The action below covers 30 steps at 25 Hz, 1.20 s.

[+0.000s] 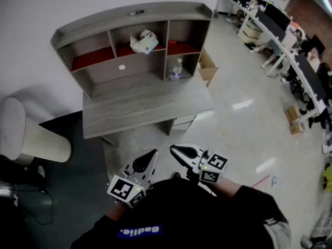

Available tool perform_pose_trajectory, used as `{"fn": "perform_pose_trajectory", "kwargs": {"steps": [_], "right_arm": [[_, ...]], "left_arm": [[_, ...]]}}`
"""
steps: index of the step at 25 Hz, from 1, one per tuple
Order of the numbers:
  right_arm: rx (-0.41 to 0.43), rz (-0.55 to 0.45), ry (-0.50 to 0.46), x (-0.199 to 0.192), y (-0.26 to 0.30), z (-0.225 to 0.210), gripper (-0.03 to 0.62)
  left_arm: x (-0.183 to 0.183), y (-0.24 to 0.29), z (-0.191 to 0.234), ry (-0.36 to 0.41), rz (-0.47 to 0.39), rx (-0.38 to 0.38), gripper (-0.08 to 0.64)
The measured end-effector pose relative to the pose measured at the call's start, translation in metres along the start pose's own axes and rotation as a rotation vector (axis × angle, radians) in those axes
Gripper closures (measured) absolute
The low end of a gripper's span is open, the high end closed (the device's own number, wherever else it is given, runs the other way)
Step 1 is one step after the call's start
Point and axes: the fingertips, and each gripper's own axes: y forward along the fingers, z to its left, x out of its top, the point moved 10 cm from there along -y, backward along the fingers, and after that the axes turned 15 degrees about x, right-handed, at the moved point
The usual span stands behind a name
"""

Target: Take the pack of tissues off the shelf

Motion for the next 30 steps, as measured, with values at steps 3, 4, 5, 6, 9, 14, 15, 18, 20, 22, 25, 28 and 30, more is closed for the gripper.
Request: {"fn": "perform_pose_trajectory", "kwargs": {"steps": [3, 4, 5, 6, 9, 14, 15, 18, 20, 22, 25, 28, 30], "right_arm": [[0.001, 0.001, 0.004, -0.001, 0.000, -0.003, 0.563], [0.002, 0.001, 0.006, -0.001, 0.000, -0.005, 0.563], [0.004, 0.002, 0.007, -0.001, -0.001, -0.006, 0.563], [0.007, 0.002, 0.006, 0.000, -0.001, -0.007, 0.563], [0.018, 0.003, 0.004, 0.003, -0.002, -0.010, 0.563], [0.036, 0.001, 0.006, 0.008, -0.007, -0.019, 0.563], [0.041, 0.001, 0.005, 0.010, -0.008, -0.020, 0.563], [0.057, 0.004, -0.015, 0.014, -0.013, -0.025, 0.563], [0.069, 0.015, -0.047, 0.017, -0.018, -0.029, 0.563], [0.083, 0.021, -0.072, 0.020, -0.022, -0.034, 0.563], [0.099, 0.031, -0.102, 0.021, -0.031, -0.041, 0.563], [0.102, 0.035, -0.116, 0.021, -0.039, -0.051, 0.563], [0.096, 0.034, -0.107, 0.024, -0.044, -0.057, 0.563]], "left_arm": [[0.001, 0.001, 0.000, 0.003, 0.002, 0.005, 0.558], [0.000, 0.001, -0.001, 0.003, 0.005, 0.007, 0.558], [0.000, 0.002, -0.001, 0.001, 0.008, 0.009, 0.558], [0.000, 0.003, -0.002, -0.001, 0.009, 0.013, 0.558], [0.004, 0.007, -0.005, -0.005, 0.001, 0.026, 0.558], [0.008, 0.017, -0.011, 0.001, -0.008, 0.040, 0.558], [0.008, 0.018, -0.012, 0.006, -0.010, 0.044, 0.558], [0.010, 0.024, -0.016, 0.009, -0.012, 0.061, 0.558], [0.011, 0.029, -0.020, 0.011, -0.013, 0.074, 0.558], [0.011, 0.035, -0.025, 0.015, -0.015, 0.086, 0.558], [0.006, 0.043, -0.034, 0.015, -0.022, 0.102, 0.558], [0.001, 0.050, -0.037, 0.012, -0.015, 0.116, 0.558], [0.003, 0.054, -0.036, 0.011, -0.010, 0.123, 0.558]]}}
